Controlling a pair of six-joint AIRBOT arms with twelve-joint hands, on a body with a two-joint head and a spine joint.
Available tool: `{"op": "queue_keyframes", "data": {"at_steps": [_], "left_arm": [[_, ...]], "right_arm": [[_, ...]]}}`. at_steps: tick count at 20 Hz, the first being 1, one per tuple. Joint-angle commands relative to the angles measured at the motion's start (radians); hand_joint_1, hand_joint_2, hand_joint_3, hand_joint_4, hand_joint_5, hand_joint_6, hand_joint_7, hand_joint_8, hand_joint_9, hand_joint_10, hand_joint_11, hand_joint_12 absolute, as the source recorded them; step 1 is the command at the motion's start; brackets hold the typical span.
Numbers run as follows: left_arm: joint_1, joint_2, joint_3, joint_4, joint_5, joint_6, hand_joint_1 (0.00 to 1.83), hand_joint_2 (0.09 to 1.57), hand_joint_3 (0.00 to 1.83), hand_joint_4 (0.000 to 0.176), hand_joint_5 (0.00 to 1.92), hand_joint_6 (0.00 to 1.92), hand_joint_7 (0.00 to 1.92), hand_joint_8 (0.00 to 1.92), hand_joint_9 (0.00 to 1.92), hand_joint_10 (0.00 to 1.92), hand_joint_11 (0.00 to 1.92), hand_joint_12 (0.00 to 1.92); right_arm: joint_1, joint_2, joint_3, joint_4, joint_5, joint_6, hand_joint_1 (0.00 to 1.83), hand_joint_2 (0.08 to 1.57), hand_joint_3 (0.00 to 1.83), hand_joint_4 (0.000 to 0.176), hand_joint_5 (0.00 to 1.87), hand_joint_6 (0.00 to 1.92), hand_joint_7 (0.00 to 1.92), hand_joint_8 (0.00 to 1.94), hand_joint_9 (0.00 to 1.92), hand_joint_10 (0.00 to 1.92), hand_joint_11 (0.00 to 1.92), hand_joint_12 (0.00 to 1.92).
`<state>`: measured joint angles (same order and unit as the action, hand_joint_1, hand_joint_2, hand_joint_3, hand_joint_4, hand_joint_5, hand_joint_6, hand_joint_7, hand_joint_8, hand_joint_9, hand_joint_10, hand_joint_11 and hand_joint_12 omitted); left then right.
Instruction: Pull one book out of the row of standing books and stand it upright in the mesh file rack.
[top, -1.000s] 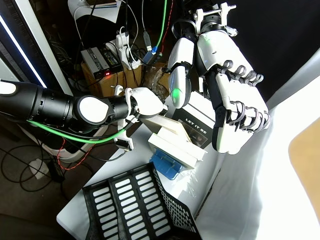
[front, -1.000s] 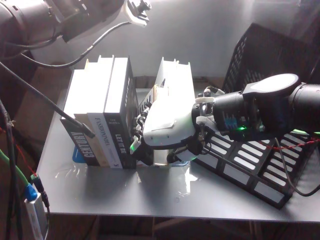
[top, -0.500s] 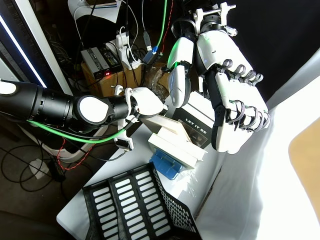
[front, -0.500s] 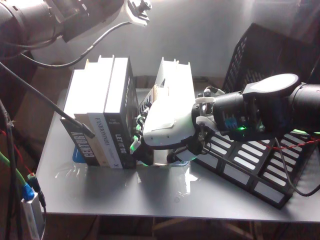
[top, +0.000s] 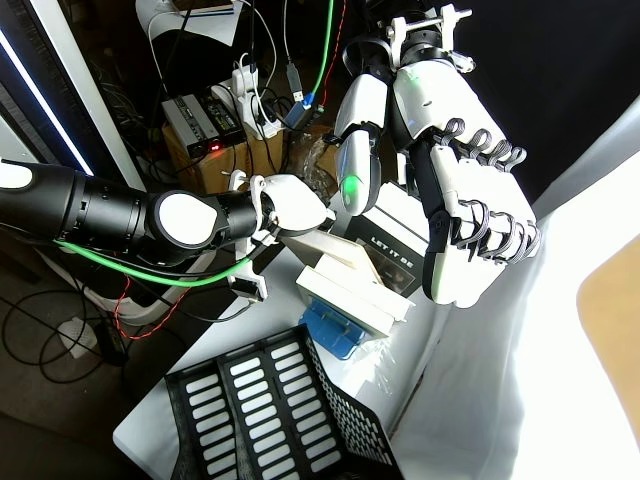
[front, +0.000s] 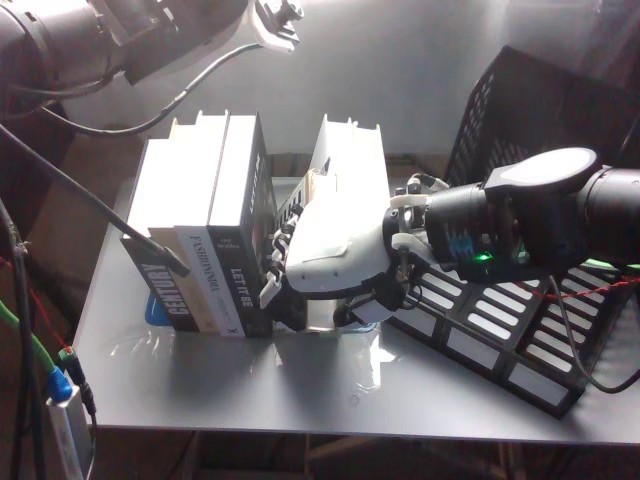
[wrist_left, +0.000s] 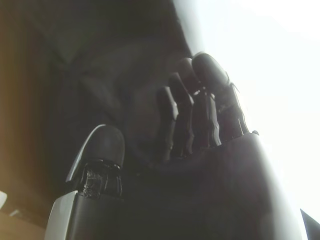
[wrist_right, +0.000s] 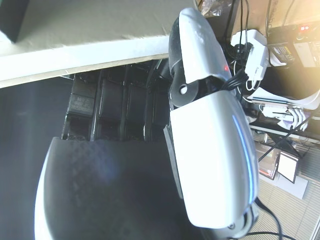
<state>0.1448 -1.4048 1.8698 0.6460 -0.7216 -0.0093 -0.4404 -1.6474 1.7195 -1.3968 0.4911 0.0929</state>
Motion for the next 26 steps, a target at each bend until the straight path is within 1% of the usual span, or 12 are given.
{"op": "queue_keyframes", "data": {"at_steps": [1, 3, 4, 5, 6, 7, 9, 10, 11, 19, 22, 26], "left_arm": [[-0.008, 0.005, -0.001, -0.057, -0.104, -0.008, 0.0, 1.57, 0.18, 0.0, 0.01, 0.55, 0.01, 0.73, 0.0, 1.1, 0.0, 1.92], [-0.005, 0.005, -0.001, -0.06, -0.105, -0.008, 0.0, 1.57, 0.18, 0.0, 0.01, 0.55, 0.01, 0.73, 0.0, 1.1, 0.0, 1.92], [-0.004, 0.007, -0.002, -0.06, -0.106, -0.009, 0.0, 1.57, 0.18, 0.0, 0.01, 0.55, 0.01, 0.73, 0.0, 1.1, 0.0, 1.92], [-0.004, 0.008, -0.004, -0.06, -0.106, -0.008, 0.0, 1.57, 0.18, 0.0, 0.01, 0.55, 0.01, 0.73, 0.0, 1.1, 0.0, 1.92], [-0.006, 0.009, -0.006, -0.061, -0.107, -0.007, 0.0, 1.57, 0.18, 0.0, 0.01, 0.55, 0.01, 0.73, 0.0, 1.1, 0.0, 1.92], [-0.005, 0.012, -0.007, -0.067, -0.11, -0.004, 0.0, 1.57, 0.18, 0.0, 0.01, 0.55, 0.01, 0.73, 0.0, 1.1, 0.0, 1.92], [-0.004, 0.016, -0.011, -0.071, -0.11, -0.003, 0.0, 1.57, 0.18, 0.0, 0.01, 0.55, 0.01, 0.73, 0.0, 1.1, 0.0, 1.92], [-0.004, 0.017, -0.012, -0.071, -0.11, -0.003, 0.0, 1.57, 0.18, 0.0, 0.01, 0.55, 0.01, 0.73, 0.0, 1.1, 0.0, 1.92], [-0.004, 0.018, -0.012, -0.071, -0.11, -0.002, 0.0, 1.57, 0.18, 0.0, 0.01, 0.55, 0.01, 0.73, 0.0, 1.1, 0.0, 1.92], [-0.01, 0.024, -0.021, -0.074, -0.108, 0.009, 0.0, 1.57, 0.18, 0.0, 0.01, 0.55, 0.01, 0.73, 0.0, 1.1, 0.0, 1.92], [-0.016, 0.03, -0.029, -0.074, -0.104, 0.017, 0.0, 1.57, 0.18, 0.0, 0.01, 0.55, 0.01, 0.73, 0.0, 1.1, 0.0, 1.92], [-0.015, 0.031, -0.03, -0.074, -0.1, 0.021, 0.0, 1.57, 0.18, 0.0, 0.01, 0.55, 0.01, 0.73, 0.0, 1.1, 0.0, 1.92]], "right_arm": [[-0.007, 0.031, 0.013, -0.006, -0.078, -0.008, 1.37, 1.15, 0.0, 0.0, 0.74, 1.32, 0.93, 0.97, 0.93, 1.25, 0.71, 1.59], [-0.007, 0.037, 0.005, -0.005, -0.077, -0.008, 1.34, 1.22, 0.0, 0.0, 0.65, 1.51, 0.79, 1.19, 0.78, 1.39, 0.54, 1.66], [-0.007, 0.045, -0.007, -0.004, -0.072, -0.008, 1.18, 1.25, 0.0, 0.0, 0.65, 1.54, 0.78, 1.25, 0.69, 1.17, 0.48, 1.69], [-0.008, 0.053, -0.016, -0.004, -0.07, -0.008, 1.12, 1.13, 0.0, 0.0, 0.41, 1.09, 0.59, 0.84, 0.54, 1.0, 0.3, 1.65], [-0.008, 0.065, -0.032, -0.004, -0.061, -0.008, 1.07, 1.1, 0.0, 0.0, 0.3, 0.88, 0.5, 0.62, 0.4, 0.94, 0.13, 1.67], [-0.008, 0.073, -0.044, -0.005, -0.057, -0.008, 1.05, 1.03, 0.0, 0.0, 0.25, 0.64, 0.44, 0.41, 0.28, 0.8, 0.02, 1.56], [-0.006, 0.078, -0.051, -0.005, -0.051, -0.008, 0.94, 0.99, 0.0, 0.0, 0.14, 0.3, 0.27, 0.09, 0.07, 0.47, 0.0, 0.98], [-0.006, 0.08, -0.054, -0.006, -0.048, -0.008, 0.88, 1.01, 0.0, 0.0, 0.04, 0.13, 0.09, 0.04, 0.01, 0.16, 0.0, 0.36], [-0.006, 0.083, -0.06, -0.01, -0.047, -0.008, 0.83, 1.03, 0.01, 0.0, 0.01, 0.03, 0.02, 0.01, 0.0, 0.03, 0.0, 0.07], [0.002, 0.108, -0.093, -0.027, -0.043, -0.008, 0.86, 0.95, 0.0, 0.0, 0.0, 0.0, 0.0, 0.0, 0.0, 0.0, 0.0, 0.0], [0.004, 0.11, -0.095, -0.03, -0.035, -0.008, 0.77, 1.0, 0.0, 0.0, 0.0, 0.0, 0.0, 0.0, 0.0, 0.0, 0.0, 0.0], [0.012, 0.113, -0.101, -0.068, -0.031, -0.008, 0.79, 0.97, 0.0, 0.0, 0.0, 0.0, 0.0, 0.0, 0.0, 0.0, 0.0, 0.0]]}}
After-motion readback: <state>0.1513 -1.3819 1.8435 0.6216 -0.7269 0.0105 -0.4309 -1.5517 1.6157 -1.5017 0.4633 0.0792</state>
